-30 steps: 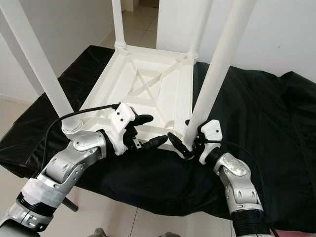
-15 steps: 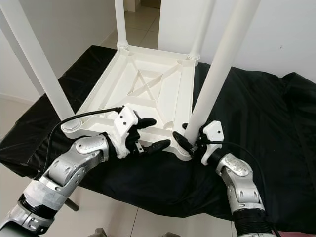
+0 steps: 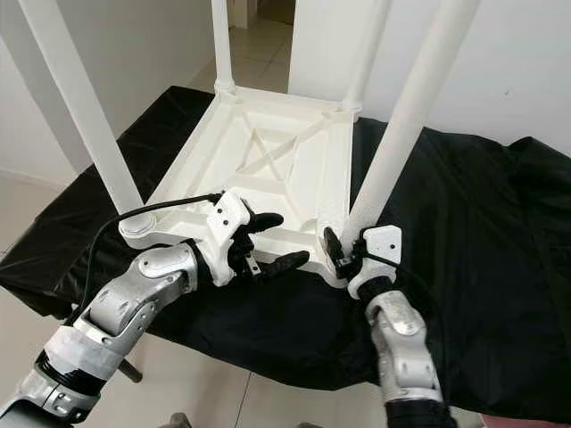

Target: Building children table

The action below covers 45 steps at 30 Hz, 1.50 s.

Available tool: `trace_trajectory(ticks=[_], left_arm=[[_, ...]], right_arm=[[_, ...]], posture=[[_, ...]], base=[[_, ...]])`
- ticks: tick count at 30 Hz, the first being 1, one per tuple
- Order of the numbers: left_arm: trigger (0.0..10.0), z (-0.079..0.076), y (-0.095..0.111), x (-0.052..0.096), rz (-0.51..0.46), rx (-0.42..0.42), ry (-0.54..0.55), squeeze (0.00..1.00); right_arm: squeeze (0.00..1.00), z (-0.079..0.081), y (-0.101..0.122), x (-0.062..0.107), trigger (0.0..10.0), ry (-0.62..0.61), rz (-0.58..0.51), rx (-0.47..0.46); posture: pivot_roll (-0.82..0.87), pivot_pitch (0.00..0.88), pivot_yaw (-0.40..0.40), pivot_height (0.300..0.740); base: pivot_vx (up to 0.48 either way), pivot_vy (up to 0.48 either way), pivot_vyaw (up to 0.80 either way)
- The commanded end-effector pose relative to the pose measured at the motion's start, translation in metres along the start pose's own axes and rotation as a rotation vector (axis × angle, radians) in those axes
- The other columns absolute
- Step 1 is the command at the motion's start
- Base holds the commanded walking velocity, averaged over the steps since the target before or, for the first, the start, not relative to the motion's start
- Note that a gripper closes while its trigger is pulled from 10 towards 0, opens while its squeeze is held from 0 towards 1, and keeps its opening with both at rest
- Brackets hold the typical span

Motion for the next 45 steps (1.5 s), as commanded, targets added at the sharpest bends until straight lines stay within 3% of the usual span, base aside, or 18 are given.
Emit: trace_trajectory(ticks=[1,3,6,9,11,17,18,23,24,27,28,30,31,45], left_arm=[[10.0,-0.007,-0.001,0.000,-0.005,0.003,-0.095,0.00],[10.0,-0.007,-0.001,0.000,-0.009,0.006,-0.093,0.00],[10.0,-0.007,0.000,-0.002,-0.018,0.012,-0.088,0.00],[10.0,-0.009,-0.001,-0.003,-0.020,0.018,-0.097,0.00],[10.0,-0.010,-0.001,-0.004,-0.019,0.016,-0.108,0.00],[10.0,-0.003,0.000,-0.001,-0.007,0.003,-0.103,0.00],[10.0,-0.003,0.001,0.000,-0.007,0.003,-0.102,0.00],[10.0,-0.003,0.000,0.000,-0.006,0.003,-0.101,0.00],[10.0,-0.005,-0.001,0.002,-0.002,0.006,-0.106,0.00],[10.0,-0.006,-0.001,0.002,0.000,0.005,-0.108,0.00],[10.0,-0.006,-0.001,0.002,-0.001,0.006,-0.105,0.00],[10.0,-0.006,-0.001,0.002,-0.003,0.006,-0.102,0.00],[10.0,-0.005,-0.001,0.002,-0.004,0.006,-0.099,0.00],[10.0,-0.012,-0.004,0.003,0.008,0.021,-0.137,0.00]], right_arm=[[0.00,-0.013,-0.015,0.007,10.0,-0.087,0.083,0.003],[0.00,-0.011,-0.018,0.010,10.0,-0.158,0.097,-0.010],[0.00,-0.004,-0.020,0.014,10.0,-0.369,0.118,-0.054],[0.00,0.003,-0.015,0.004,10.0,-0.350,0.098,-0.089],[0.00,0.008,-0.010,-0.003,10.0,-0.271,0.080,-0.098],[0.00,0.002,-0.004,0.001,10.0,-0.148,0.045,-0.040],[1.00,0.005,0.000,0.002,10.0,-0.104,0.022,-0.055],[1.00,0.009,0.005,0.003,10.0,-0.054,-0.006,-0.075],[1.00,0.012,0.009,0.005,10.0,0.031,-0.025,-0.072],[1.00,0.012,0.010,0.006,10.0,0.069,-0.026,-0.065],[0.12,0.010,0.011,0.008,10.0,0.137,-0.027,-0.054],[0.12,0.008,0.011,0.008,10.0,0.153,-0.030,-0.056],[0.00,0.006,0.012,0.008,10.0,0.164,-0.034,-0.049],[0.00,-0.007,0.012,0.004,10.0,0.340,-0.004,0.009]], posture=[[-0.05,0.000,-0.039,0.740],[-0.05,0.000,-0.041,0.740],[-0.05,0.000,-0.039,0.740],[-0.05,0.000,-0.039,0.740],[-0.06,0.000,-0.030,0.740],[-0.07,0.000,-0.025,0.740],[-0.06,0.000,-0.025,0.740],[-0.06,0.000,-0.025,0.740],[-0.06,0.000,-0.022,0.740],[-0.06,0.000,-0.022,0.740],[-0.06,0.000,-0.022,0.740],[-0.06,0.000,-0.022,0.740],[-0.06,0.000,-0.022,0.740],[-0.06,0.000,-0.003,0.740]], base=[[0.000,0.000,0.00],[0.000,0.000,0.00],[0.000,0.000,0.00],[0.000,0.000,0.00],[0.000,0.000,0.00],[0.000,0.000,0.00],[0.000,0.000,0.00],[0.000,0.000,0.00],[0.000,0.000,0.00],[0.000,0.000,0.00],[0.000,0.000,0.00],[0.000,0.000,0.00],[0.000,0.000,0.00],[0.000,0.000,0.00]])
Point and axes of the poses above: a point about 5 cm out from each wrist's last joint towards the gripper, its own x axis pointing back from the gripper into the wrist, its own y axis along the axis of the wrist's last joint, z = x × y, the point moved 1 cm from there along -x, pointing out of the wrist towards the gripper
